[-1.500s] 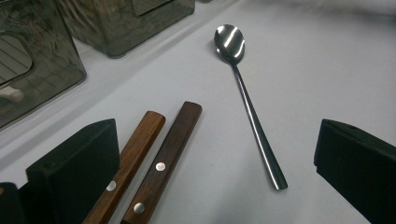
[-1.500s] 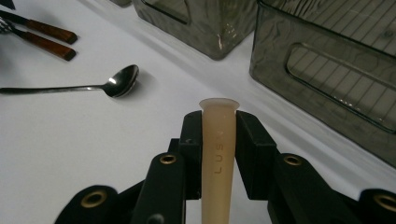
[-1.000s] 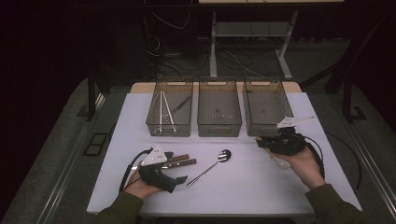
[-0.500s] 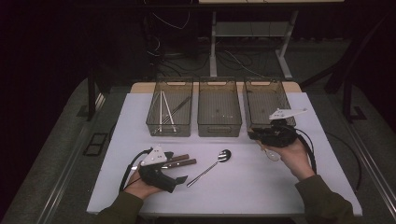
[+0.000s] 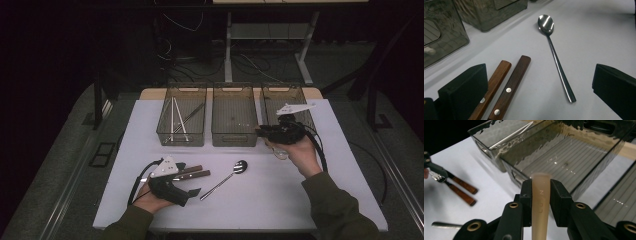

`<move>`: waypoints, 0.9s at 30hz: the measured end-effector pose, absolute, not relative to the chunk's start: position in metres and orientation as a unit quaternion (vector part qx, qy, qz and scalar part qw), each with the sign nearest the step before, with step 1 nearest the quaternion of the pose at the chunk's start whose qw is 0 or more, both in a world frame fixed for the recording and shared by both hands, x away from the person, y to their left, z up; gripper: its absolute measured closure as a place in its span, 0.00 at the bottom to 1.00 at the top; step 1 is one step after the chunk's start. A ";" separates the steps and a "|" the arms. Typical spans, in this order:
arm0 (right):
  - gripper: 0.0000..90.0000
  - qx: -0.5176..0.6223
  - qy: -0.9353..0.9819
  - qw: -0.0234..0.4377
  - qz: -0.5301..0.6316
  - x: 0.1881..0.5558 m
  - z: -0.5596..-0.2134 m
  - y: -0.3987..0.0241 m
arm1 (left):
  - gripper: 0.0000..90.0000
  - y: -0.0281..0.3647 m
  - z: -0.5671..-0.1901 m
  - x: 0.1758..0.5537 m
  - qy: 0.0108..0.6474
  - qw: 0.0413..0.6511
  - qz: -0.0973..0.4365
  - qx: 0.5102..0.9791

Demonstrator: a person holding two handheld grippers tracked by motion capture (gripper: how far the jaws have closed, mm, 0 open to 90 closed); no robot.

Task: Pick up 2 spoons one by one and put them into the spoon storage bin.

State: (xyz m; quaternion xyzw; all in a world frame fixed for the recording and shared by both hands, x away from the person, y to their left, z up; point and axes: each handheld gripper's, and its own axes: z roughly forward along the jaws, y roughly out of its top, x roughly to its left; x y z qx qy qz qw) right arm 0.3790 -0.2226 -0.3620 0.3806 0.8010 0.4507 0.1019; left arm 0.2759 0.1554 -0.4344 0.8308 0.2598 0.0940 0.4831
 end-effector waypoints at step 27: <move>0.81 0.392 0.814 0.107 0.416 0.465 -0.352 -0.171 | 0.00 0.155 -0.433 0.275 0.253 0.486 0.093 0.832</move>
